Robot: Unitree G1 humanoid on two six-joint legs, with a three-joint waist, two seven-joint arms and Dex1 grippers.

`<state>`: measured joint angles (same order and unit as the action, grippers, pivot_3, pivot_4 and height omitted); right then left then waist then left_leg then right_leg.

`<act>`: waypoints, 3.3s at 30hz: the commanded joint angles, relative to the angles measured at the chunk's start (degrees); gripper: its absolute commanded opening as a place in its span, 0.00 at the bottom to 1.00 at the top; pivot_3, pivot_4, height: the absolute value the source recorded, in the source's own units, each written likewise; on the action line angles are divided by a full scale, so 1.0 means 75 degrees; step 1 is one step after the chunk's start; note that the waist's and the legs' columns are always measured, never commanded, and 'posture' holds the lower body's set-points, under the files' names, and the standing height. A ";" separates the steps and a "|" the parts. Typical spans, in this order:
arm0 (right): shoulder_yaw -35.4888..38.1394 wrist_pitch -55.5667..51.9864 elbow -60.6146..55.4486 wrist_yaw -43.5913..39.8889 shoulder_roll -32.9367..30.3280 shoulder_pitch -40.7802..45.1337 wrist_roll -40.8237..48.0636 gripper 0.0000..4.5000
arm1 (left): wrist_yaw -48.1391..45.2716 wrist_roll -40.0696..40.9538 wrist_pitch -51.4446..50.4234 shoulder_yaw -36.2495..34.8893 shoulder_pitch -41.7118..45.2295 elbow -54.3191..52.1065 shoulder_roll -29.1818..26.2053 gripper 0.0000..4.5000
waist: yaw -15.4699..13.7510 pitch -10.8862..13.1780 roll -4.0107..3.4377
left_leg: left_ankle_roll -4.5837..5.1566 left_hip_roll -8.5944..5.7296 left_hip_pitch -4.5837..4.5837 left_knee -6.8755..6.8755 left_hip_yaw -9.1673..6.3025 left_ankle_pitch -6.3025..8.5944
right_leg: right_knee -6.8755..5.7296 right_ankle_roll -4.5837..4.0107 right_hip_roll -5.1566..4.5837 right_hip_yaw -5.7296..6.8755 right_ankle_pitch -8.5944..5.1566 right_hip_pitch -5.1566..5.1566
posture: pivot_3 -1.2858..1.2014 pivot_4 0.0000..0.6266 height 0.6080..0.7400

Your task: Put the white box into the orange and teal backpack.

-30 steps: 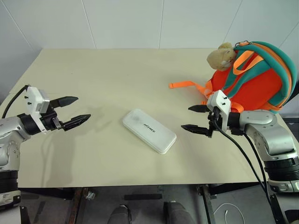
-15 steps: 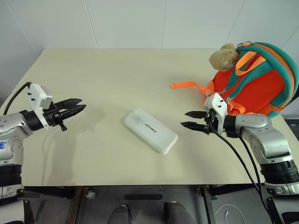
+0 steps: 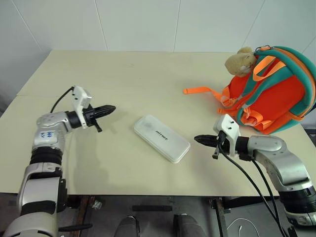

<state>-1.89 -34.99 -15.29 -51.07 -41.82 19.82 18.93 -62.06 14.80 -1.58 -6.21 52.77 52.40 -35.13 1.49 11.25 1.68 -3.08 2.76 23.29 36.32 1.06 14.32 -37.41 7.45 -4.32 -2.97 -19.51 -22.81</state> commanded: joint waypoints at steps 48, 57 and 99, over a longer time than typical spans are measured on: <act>-0.1164 -0.1568 -0.1303 0.0741 -0.0020 0.0341 -0.0209 0.01 | -0.2543 -0.0927 -0.1138 0.0692 -0.0403 -0.0810 0.0558 0.00 | 0.0023 0.0003 0.0014 | 0.0001 0.0001 0.0001 0.0010 -0.0020 0.0000 | 0.0002 0.0008 0.0013 -0.0003 0.0004 0.0014 | 0.52 0.24 1.00; -0.1356 -0.0880 -0.0422 0.0036 -0.0245 0.0857 -0.0559 0.01 | -0.2300 -0.0453 -0.2889 0.0808 -0.1773 -0.3826 0.0208 0.00 | 0.0012 0.0003 0.0014 | 0.0002 0.0002 0.0000 0.0015 -0.0021 0.0000 | -0.0002 0.0008 0.0013 -0.0010 0.0004 0.0014 | 0.52 0.24 1.00; -0.0819 0.0092 0.0852 -0.0631 -0.0955 0.1063 -0.1223 0.99 | 0.0442 0.2030 -0.8365 -0.0693 -0.2140 -0.6097 -0.0924 0.99 | 0.0016 0.0004 0.0015 | 0.0003 0.0002 -0.0002 0.0012 -0.0020 0.0001 | 0.0003 0.0008 0.0012 -0.0015 0.0004 0.0016 | 0.52 0.24 1.00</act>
<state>-8.55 -35.47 -8.45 -55.98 -49.15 26.64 10.13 -58.54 26.90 -61.91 -8.92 34.83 8.99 -41.34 1.61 11.28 1.79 -3.06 2.78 23.28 36.42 0.90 14.33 -37.39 7.51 -4.23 -3.07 -19.48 -22.70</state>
